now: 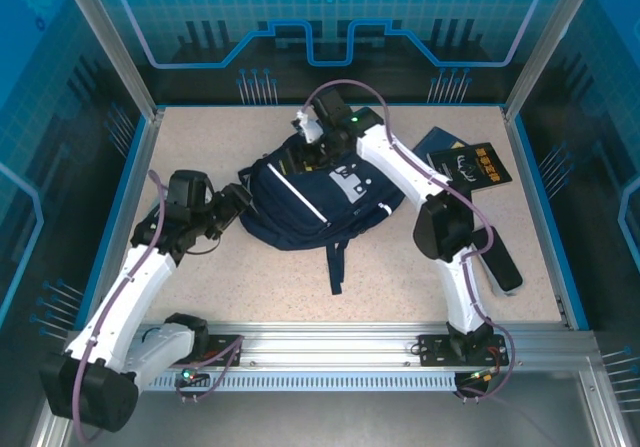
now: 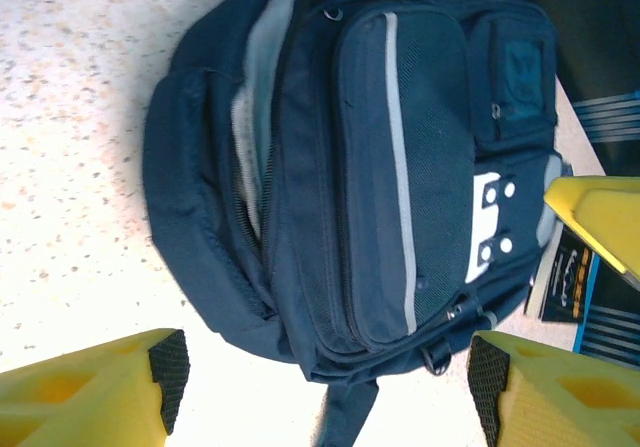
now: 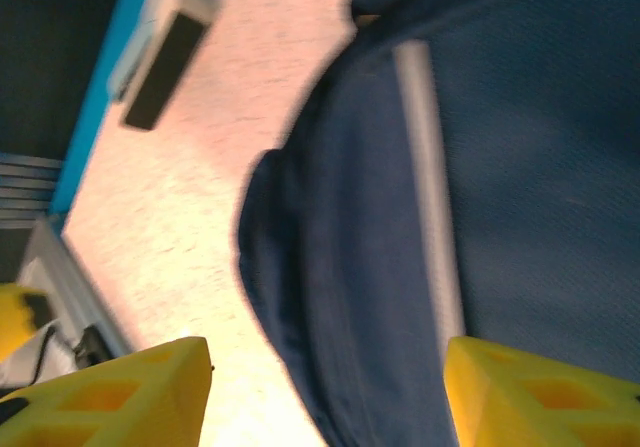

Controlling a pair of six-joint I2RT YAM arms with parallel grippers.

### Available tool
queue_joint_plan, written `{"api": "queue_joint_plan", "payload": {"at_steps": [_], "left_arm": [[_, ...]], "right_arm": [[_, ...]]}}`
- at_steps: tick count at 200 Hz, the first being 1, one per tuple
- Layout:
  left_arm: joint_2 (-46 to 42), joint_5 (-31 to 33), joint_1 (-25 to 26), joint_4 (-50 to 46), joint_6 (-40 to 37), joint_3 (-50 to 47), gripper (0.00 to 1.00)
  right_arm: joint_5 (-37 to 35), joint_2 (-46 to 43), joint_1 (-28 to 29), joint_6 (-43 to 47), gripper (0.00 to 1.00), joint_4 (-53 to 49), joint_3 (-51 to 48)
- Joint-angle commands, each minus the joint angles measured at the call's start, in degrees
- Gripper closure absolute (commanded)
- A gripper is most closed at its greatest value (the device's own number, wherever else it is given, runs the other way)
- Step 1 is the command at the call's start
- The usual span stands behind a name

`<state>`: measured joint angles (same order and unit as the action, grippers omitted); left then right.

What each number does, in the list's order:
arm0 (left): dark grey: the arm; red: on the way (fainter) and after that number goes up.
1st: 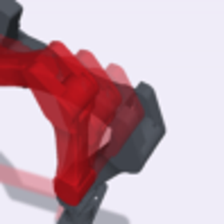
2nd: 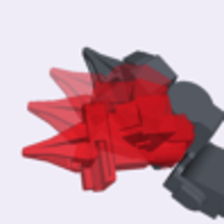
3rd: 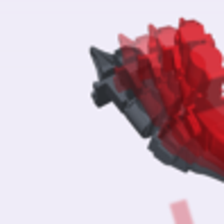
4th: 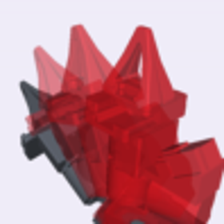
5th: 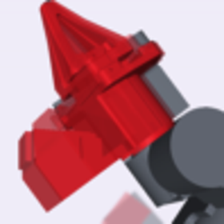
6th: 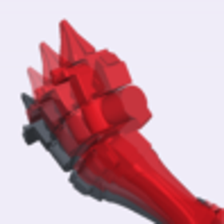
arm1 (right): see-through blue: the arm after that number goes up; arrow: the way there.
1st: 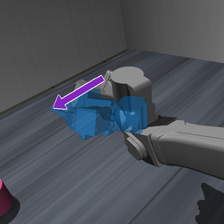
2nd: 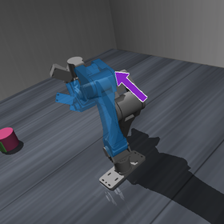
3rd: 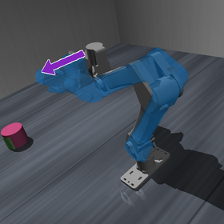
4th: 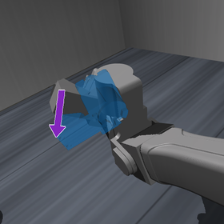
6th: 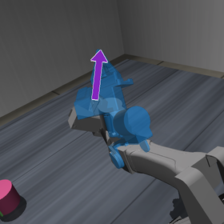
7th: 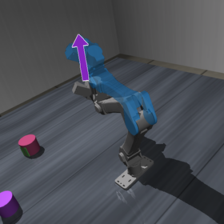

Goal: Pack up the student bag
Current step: Close the student bag at the top-center of the table, then rotate the student bag at the top-center of the table, then move the book to the center of the table.

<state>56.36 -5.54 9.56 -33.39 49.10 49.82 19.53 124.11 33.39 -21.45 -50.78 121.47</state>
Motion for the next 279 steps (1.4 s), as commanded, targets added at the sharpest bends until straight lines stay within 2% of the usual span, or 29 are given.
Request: {"api": "queue_joint_plan", "payload": {"at_steps": [1,20,45,61,84,102,122,143,176,209,235,256,279], "left_arm": [[5.2,-5.6,1.4,2.7,-7.5,4.1,0.24],[12.9,-5.5,4.5,4.8,-10.9,8.6,0.27],[25.5,-4.4,7.6,6.3,-13.5,15.7,0.37],[33.7,-3.2,8.2,7.2,-13.5,19.6,0.46],[43.8,-1.5,8.2,7.0,-13.2,25.0,0.5],[49.2,0.8,8.2,4.8,-13.2,28.2,0.52],[52.5,3.3,8.1,2.2,-13.1,28.7,0.53],[53.1,4.4,7.8,0.4,-11.9,25.8,0.54],[49.1,4.1,6.9,2.0,-10.2,15.4,0.54],[42.8,-0.3,6.6,4.7,-8.6,6.6,0.53],[37.4,-3.8,6.6,6.2,-7.9,4.4,0.48],[33.6,-4.7,6.6,4.5,-9.2,6.8,0.35],[30.1,-3.5,6.6,1.2,-11.0,10.1,0.3]], "right_arm": [[-12.1,-4.2,-6.4,-5.5,0.35,1.1,-6.5],[-15.5,-4.9,-9.2,-9.2,0.34,1.1,-11.6],[-17.8,-6.1,-11.0,-13.7,0.32,3.2,-18.2],[-18.8,-6.6,-12.0,-16.7,0.31,4.9,-22.0],[-20.2,-6.4,-13.2,-20.1,0.29,5.9,-25.2],[-19.4,-4.8,-13.5,-20.2,0.28,7.2,-25.8],[-15.5,-1.2,-13.6,-18.3,0.28,8.3,-23.2],[-9.4,2.8,-13.7,-15.7,0.29,11.3,-19.8],[0.5,8.8,-12.9,-10.6,0.3,15.1,-11.4],[5.6,14.6,-12.6,-6.5,0.31,11.4,-1.4],[0.8,10.5,-13.9,-5.1,0.31,7.9,-1.1],[-9.8,4.5,-16.1,-5.7,0.3,4.7,-3.7],[-22.0,1.3,-19.8,-7.5,0.28,1.5,-7.1]]}}
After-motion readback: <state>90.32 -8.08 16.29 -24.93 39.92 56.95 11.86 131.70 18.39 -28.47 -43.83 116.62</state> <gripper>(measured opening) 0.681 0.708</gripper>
